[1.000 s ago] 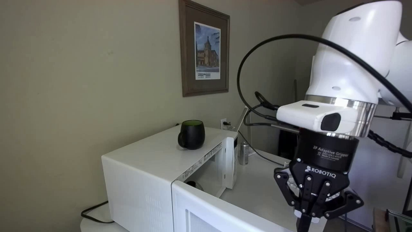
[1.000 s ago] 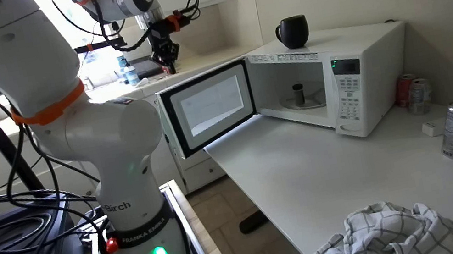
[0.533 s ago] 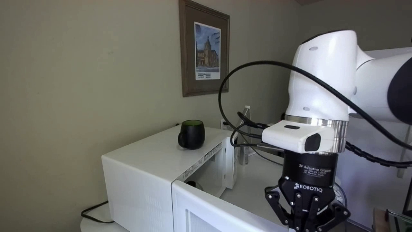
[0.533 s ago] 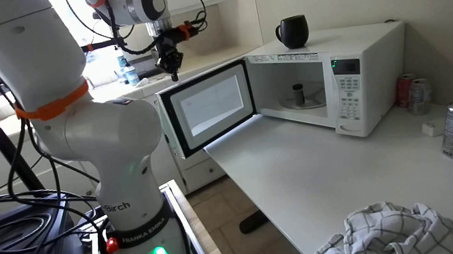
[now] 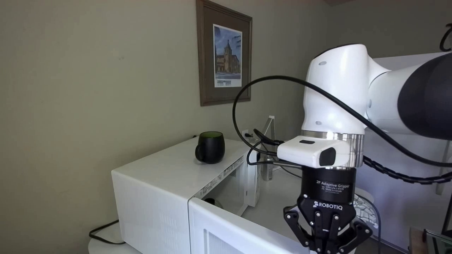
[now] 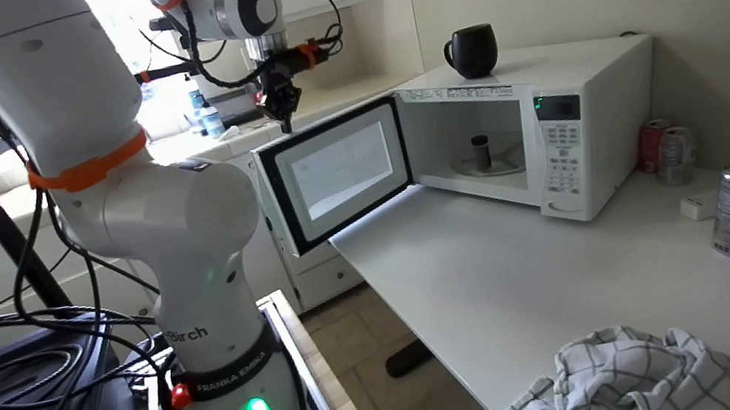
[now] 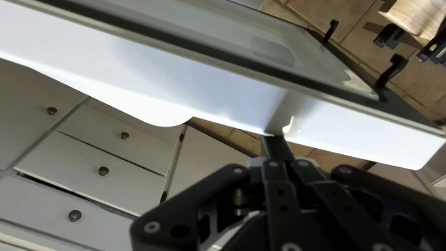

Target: Close the microwave door.

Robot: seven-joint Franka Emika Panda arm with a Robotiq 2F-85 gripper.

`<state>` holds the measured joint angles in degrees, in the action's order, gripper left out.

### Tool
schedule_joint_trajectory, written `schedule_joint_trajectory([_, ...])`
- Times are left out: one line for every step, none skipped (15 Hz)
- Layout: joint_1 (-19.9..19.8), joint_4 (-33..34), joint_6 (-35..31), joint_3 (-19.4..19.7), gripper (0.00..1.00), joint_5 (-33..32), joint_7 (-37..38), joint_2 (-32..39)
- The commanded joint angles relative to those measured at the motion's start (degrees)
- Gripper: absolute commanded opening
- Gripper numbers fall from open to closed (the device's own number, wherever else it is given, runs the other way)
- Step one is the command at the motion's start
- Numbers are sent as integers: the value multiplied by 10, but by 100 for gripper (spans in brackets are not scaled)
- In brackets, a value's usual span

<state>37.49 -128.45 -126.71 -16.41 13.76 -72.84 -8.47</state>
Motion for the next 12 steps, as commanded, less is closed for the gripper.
schedule_joint_trajectory([-26, 0, 14, -7, 0, 16, -8, 0])
schedule_joint_trajectory([-33, -5, 15, -6, 0, 16, -2, -4])
schedule_joint_trajectory([-41, -9, 18, -3, 0, 22, -3, -7])
schedule_joint_trajectory([-50, -15, 20, 0, 0, 26, 0, -12])
schedule_joint_trajectory([-59, -18, 24, 1, 0, 32, -2, -13])
schedule_joint_trajectory([-69, -22, 27, 3, 0, 37, -3, -14])
schedule_joint_trajectory([-80, -25, 30, 5, 0, 39, -3, -13])
schedule_joint_trajectory([-92, -28, 30, 5, 0, 40, 0, -12])
schedule_joint_trajectory([-104, -33, 29, 6, 0, 40, 7, -13])
schedule_joint_trajectory([-114, -39, 25, 8, 0, 40, 15, -15])
schedule_joint_trajectory([-124, -45, 20, 12, 0, 45, 19, -19])
schedule_joint_trajectory([-133, -53, 15, 16, 0, 49, 29, -25])
